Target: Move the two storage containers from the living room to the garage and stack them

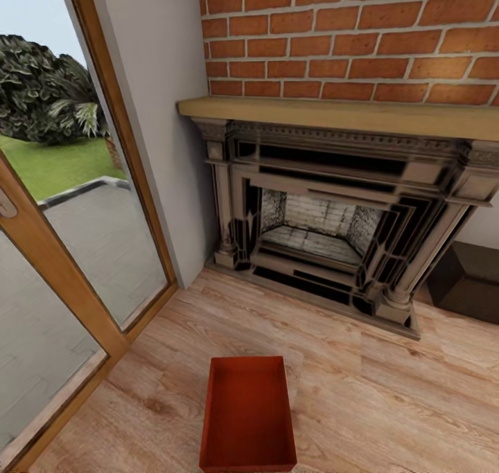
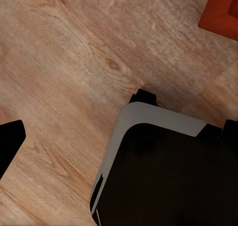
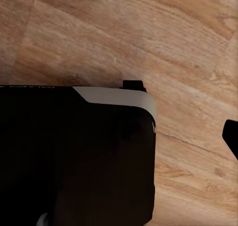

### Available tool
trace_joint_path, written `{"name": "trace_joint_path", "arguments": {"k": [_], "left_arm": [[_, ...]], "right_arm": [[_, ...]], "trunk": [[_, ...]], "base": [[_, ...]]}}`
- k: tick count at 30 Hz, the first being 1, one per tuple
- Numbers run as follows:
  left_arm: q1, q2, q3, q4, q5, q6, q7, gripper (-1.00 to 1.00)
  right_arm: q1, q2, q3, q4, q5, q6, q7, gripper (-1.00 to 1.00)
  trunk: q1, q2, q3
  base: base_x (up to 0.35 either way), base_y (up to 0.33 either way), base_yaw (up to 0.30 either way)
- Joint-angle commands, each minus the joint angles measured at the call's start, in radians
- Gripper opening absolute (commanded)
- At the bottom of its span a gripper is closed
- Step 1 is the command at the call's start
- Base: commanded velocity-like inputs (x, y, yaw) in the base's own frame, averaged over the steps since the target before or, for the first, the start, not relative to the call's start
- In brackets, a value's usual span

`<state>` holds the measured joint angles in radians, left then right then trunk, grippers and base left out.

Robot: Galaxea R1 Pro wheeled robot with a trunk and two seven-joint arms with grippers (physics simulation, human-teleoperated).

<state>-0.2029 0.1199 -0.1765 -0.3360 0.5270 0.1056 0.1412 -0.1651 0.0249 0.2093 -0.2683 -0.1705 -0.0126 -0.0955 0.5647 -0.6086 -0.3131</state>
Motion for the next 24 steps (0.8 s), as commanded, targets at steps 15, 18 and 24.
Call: {"name": "trace_joint_path", "arguments": {"k": [15,18,24], "left_arm": [[-0.001,0.0,-0.008,-0.003,0.01,0.005,0.008,1.0],[-0.001,-0.008,-0.008,-0.003,0.007,0.005,0.008,1.0],[-0.001,-0.015,-0.008,-0.004,0.007,0.004,0.009,1.0]], "right_arm": [[-0.001,-0.003,0.008,0.0,-0.011,-0.001,-0.009,1.0],[-0.001,-0.005,0.009,0.0,-0.011,-0.001,-0.01,1.0],[-0.001,-0.008,0.009,0.0,-0.011,-0.001,-0.009,1.0]], "trunk": [[0.0,-0.001,-0.026],[0.0,-0.001,-0.031],[0.0,-0.001,-0.04]], "base": [[0.0,0.0,0.0],[0.0,0.0,0.0],[0.0,0.0,0.0]]}}
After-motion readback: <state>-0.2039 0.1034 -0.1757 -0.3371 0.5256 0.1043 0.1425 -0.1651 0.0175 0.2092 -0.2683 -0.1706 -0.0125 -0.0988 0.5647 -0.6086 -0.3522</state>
